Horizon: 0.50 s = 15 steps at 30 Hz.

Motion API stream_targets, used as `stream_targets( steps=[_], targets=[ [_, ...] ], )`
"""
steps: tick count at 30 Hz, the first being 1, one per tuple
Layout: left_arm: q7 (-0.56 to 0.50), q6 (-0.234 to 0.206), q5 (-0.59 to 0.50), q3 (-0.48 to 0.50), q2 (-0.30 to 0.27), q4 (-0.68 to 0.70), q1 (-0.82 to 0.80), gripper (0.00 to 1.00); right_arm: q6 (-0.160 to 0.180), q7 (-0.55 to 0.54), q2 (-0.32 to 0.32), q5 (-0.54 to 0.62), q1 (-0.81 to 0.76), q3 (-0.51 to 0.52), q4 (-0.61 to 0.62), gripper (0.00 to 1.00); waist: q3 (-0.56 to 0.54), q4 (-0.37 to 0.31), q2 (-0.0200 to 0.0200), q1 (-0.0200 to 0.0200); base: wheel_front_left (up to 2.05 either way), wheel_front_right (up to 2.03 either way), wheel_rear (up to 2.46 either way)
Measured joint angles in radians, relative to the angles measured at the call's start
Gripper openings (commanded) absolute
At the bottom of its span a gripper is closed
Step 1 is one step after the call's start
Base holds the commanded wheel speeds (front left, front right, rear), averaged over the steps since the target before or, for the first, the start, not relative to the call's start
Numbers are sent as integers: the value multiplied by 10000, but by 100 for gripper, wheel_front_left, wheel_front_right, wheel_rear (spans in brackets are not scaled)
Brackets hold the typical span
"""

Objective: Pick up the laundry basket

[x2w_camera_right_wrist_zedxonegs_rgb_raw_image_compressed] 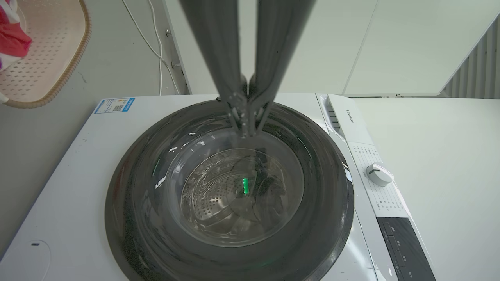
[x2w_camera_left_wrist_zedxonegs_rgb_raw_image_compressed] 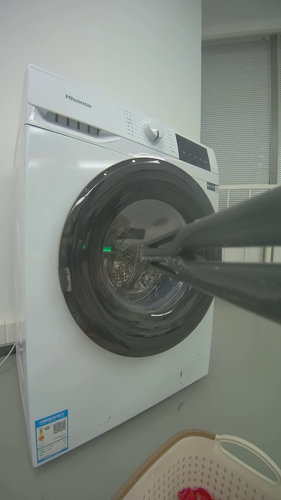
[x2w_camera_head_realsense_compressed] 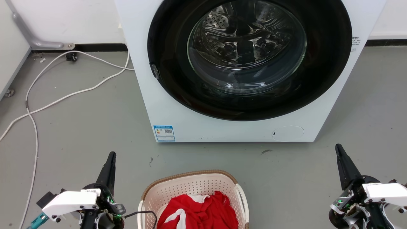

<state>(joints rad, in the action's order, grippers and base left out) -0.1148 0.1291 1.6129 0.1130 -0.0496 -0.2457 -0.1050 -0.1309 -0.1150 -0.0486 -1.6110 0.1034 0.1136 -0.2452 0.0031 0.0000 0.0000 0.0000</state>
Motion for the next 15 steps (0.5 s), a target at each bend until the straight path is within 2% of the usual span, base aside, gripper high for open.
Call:
stream_targets(
  steps=[15],
  targets=[
    [0, 0, 0, 0, 0, 0, 0, 0, 0, 0, 0, 0, 0, 0, 0, 0, 0, 0, 0, 0, 0, 0, 0]
  ],
)
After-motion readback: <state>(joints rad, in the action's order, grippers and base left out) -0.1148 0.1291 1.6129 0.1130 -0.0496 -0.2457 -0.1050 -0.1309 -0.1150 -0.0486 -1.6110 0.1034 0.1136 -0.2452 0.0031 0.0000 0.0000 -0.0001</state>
